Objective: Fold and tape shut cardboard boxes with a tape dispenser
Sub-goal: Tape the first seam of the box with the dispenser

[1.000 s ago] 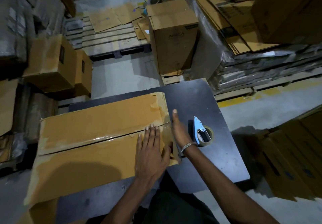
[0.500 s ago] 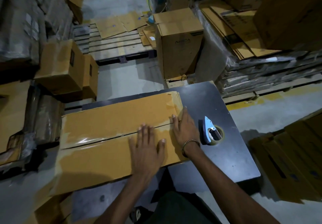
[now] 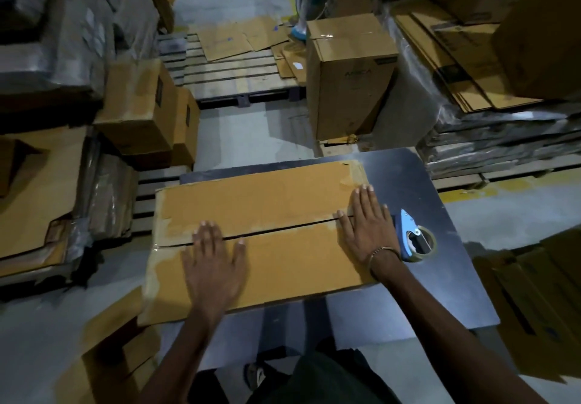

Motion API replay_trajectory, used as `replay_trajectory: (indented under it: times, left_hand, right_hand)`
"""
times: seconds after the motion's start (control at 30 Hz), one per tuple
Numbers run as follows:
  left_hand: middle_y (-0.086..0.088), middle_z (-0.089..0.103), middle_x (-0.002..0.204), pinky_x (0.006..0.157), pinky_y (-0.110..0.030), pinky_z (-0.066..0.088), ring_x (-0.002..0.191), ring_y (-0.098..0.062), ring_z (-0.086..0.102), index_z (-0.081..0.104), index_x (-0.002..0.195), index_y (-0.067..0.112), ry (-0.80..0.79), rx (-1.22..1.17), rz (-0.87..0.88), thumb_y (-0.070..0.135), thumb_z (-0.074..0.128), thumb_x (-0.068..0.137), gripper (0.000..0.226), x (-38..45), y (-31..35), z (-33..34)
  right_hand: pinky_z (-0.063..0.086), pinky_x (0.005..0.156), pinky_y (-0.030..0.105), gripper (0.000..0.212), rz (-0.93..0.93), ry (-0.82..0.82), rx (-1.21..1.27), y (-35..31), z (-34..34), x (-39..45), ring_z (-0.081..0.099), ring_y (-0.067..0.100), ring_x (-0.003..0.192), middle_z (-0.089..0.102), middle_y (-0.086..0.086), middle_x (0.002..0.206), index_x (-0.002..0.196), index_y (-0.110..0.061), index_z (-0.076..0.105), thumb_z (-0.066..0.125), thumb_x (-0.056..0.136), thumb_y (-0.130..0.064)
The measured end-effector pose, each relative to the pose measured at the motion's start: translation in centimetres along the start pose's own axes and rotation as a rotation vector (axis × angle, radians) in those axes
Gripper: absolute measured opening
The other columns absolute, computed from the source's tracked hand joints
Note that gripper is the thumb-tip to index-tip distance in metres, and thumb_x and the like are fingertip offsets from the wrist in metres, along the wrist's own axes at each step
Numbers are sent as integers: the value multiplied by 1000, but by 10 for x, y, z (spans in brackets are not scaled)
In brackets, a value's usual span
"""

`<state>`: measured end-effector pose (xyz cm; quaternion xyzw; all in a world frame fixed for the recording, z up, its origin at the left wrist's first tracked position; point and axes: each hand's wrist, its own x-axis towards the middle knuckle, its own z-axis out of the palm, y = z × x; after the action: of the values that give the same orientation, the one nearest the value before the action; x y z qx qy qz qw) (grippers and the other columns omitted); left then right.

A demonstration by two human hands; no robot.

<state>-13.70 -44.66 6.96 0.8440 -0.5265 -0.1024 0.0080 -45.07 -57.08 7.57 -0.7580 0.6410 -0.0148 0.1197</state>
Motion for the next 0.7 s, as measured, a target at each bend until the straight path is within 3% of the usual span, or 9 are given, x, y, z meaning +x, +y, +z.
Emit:
replay_trajectory:
  times: [0.17,0.23,0.3,0.4,0.5,0.63,0.7]
  left_hand:
    - [-16,2,176,129,-60,7,163,-31,6,0,167,5,79,-59,-199,75,2,101,96,23,-73,-10]
    - [-21,10,174,123,-63,23,159,-38,18,1,167,5,83,-151,-255,76,10,103,96,27,-79,-16]
    - [-27,29,166,108,-62,43,144,-47,43,3,166,5,75,-250,-310,74,18,103,95,33,-81,-24]
    - [-29,59,136,90,-52,48,116,-48,62,29,155,5,70,-359,-357,63,24,108,75,45,-93,-32]
    - [-28,63,128,92,-49,46,114,-45,62,50,138,3,40,-496,-323,59,21,111,68,53,-113,-31]
    - [-26,61,140,103,-49,42,127,-43,57,60,138,5,-48,-656,-293,70,13,106,87,58,-130,-29]
    - [-25,59,143,107,-48,41,132,-43,55,60,141,6,-64,-720,-324,69,15,107,84,54,-128,-36]
  right_hand:
    - [3,129,54,82,31,-15,-64,-6,-3,-1,-21,16,157,-20,0,171,165,-18,-9,-5,101,-69]
    - [0,128,55,85,104,-4,-85,-12,-1,0,-22,18,157,-20,2,170,165,-16,-7,-6,100,-71]
    - [-1,127,59,89,210,-14,-101,-31,4,-2,-21,22,157,-17,7,171,165,-13,-6,-9,98,-72]
    - [2,124,64,94,258,-73,-82,-86,16,-14,-15,28,159,-11,14,172,164,-7,-6,-13,95,-72]
    - [0,125,62,91,122,-139,-69,-165,32,-37,-15,33,158,-14,18,170,162,-5,-9,-8,98,-70]
    - [-7,124,59,92,-96,-183,-15,-251,55,-59,-22,30,157,-18,15,169,162,-5,-9,-4,98,-71]
    - [-8,124,59,92,-205,-218,-39,-271,61,-60,-22,27,157,-18,12,170,164,-9,-8,-4,98,-74]
